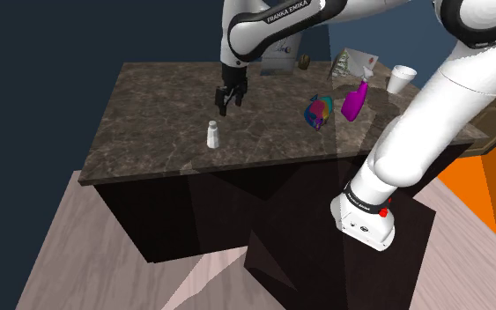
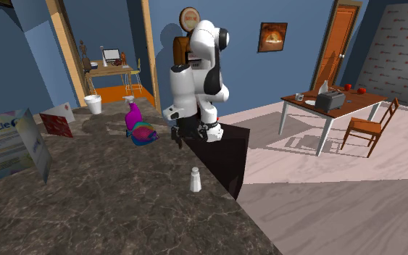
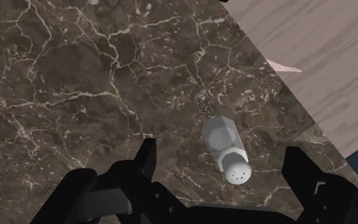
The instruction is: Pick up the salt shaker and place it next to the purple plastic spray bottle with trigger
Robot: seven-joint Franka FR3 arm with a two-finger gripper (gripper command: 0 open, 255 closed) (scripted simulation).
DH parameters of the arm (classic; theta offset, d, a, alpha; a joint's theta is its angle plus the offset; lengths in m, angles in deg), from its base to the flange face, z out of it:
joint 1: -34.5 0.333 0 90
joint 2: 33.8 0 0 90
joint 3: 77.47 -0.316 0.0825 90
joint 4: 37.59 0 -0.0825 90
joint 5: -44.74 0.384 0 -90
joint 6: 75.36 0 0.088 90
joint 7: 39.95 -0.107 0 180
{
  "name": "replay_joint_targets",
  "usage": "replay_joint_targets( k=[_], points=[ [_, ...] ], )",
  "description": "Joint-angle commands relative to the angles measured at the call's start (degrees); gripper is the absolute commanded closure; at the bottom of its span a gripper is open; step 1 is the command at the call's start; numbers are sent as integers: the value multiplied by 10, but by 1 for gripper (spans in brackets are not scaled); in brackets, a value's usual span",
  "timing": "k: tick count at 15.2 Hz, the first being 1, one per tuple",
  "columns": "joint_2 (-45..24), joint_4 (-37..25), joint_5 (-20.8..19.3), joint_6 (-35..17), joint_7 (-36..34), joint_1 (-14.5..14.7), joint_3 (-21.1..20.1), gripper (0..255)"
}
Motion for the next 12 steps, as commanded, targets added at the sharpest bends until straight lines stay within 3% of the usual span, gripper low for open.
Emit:
replay_joint_targets(
  k=[1,4,12],
  points=[
    [-44,-27,-2,-19,-9,6,-7,0],
    [-102,-68,-7,-38,-20,14,-14,0],
    [-135,-47,-9,-92,-22,18,-16,0]
  ],
)
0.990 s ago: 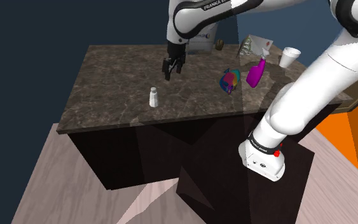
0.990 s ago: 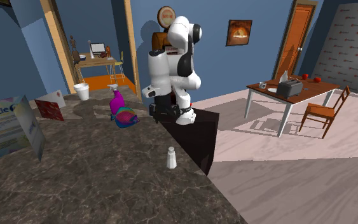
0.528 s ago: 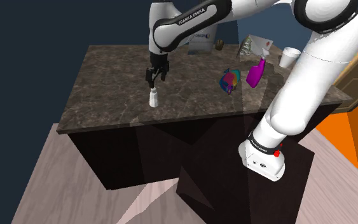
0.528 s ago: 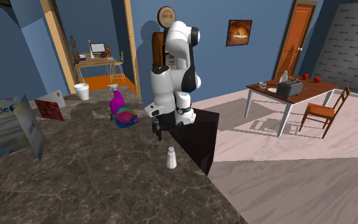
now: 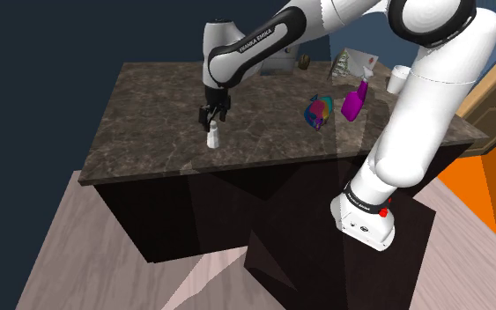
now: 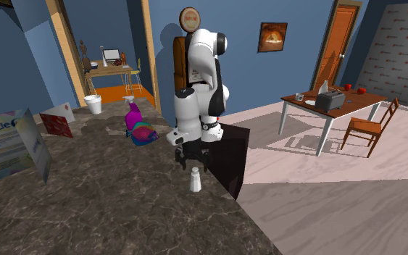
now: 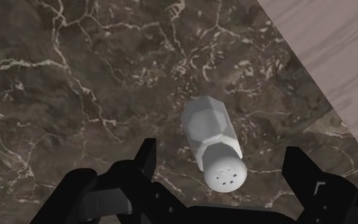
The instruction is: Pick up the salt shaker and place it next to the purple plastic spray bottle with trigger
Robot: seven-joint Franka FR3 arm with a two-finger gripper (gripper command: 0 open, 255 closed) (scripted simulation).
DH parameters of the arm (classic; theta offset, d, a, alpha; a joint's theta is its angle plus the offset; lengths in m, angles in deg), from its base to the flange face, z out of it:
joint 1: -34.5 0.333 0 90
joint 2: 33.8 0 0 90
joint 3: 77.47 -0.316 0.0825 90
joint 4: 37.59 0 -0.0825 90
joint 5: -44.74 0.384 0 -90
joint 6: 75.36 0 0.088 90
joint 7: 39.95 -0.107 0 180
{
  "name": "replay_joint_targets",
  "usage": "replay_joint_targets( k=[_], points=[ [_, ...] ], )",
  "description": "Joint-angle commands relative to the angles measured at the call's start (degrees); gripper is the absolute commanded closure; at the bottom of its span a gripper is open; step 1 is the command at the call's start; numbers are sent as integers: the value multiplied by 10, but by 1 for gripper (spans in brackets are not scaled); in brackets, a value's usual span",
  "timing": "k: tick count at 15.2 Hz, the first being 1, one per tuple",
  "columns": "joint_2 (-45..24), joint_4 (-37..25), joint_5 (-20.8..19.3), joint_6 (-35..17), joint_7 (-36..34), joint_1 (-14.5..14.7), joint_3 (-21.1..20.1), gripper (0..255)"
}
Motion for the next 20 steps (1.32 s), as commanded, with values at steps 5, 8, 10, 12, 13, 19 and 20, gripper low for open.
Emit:
replay_joint_targets(
  k=[5,8,10,12,13,19,20],
  points=[
    [-3,3,0,-6,-1,1,0,0],
    [-3,3,0,-6,-1,1,0,255],
    [-3,3,0,-6,-1,1,0,255],
    [-3,3,0,-6,-1,1,-1,255],
    [-3,3,0,-6,-1,1,-1,255],
    [6,-2,0,8,-1,0,-1,255],
    [11,-5,1,15,-2,0,-1,255]
  ],
)
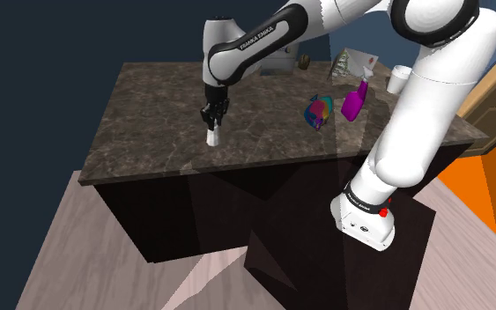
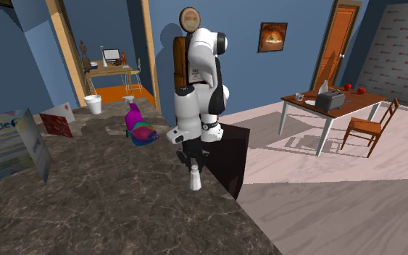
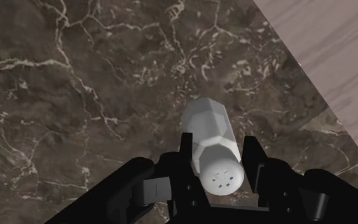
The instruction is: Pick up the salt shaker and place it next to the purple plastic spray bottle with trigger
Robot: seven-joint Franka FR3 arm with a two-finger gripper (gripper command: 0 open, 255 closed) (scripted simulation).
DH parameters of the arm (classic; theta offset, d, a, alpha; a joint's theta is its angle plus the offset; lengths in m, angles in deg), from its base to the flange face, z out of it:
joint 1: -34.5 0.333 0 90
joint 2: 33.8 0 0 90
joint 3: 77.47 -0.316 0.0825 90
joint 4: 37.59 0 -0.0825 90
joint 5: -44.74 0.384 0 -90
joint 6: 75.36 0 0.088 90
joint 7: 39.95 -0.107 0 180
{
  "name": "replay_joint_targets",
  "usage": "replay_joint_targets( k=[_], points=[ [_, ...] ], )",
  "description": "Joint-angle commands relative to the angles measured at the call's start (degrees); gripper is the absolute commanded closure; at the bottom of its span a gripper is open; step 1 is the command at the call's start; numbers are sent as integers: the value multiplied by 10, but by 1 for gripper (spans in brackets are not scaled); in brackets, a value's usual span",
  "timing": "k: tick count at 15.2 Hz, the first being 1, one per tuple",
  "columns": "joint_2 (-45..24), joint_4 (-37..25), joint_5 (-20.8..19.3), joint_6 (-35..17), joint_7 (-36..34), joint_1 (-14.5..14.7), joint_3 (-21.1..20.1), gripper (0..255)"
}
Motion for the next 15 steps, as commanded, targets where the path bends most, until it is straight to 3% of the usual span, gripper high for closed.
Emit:
replay_joint_targets(
  k=[1,15],
  points=[
    [8,-6,0,13,-2,0,0,255],
    [56,-59,2,115,-6,-2,0,255]
  ],
)
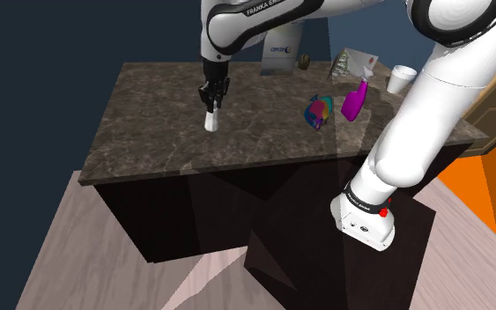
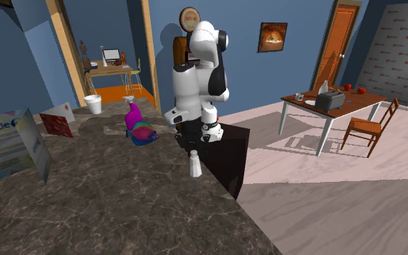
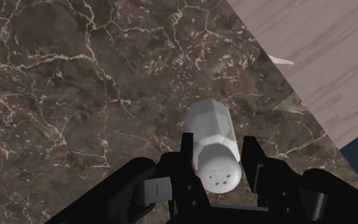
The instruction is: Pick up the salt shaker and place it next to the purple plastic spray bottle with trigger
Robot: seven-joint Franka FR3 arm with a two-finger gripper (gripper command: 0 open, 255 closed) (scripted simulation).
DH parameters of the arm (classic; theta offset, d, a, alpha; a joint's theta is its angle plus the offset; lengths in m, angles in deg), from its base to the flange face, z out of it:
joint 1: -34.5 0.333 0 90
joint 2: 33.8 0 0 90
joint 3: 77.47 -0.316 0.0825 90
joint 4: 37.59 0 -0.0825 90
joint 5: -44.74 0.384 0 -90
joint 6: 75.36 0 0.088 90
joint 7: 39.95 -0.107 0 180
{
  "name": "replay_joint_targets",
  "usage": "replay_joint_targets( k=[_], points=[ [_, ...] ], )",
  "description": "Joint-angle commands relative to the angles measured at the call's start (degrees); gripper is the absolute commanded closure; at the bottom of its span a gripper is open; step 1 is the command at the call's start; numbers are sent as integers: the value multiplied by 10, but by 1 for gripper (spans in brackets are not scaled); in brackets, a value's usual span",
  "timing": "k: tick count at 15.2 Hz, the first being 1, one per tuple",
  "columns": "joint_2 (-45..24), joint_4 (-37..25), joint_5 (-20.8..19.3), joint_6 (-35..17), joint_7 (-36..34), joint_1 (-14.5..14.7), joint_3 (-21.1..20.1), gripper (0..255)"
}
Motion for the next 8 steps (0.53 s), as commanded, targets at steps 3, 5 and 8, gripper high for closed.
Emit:
replay_joint_targets(
  k=[3,5,8],
  points=[
    [12,-19,0,31,-2,0,0,255],
    [16,-29,0,46,-3,0,0,255],
    [22,-46,0,68,-5,-1,0,255]
  ],
)
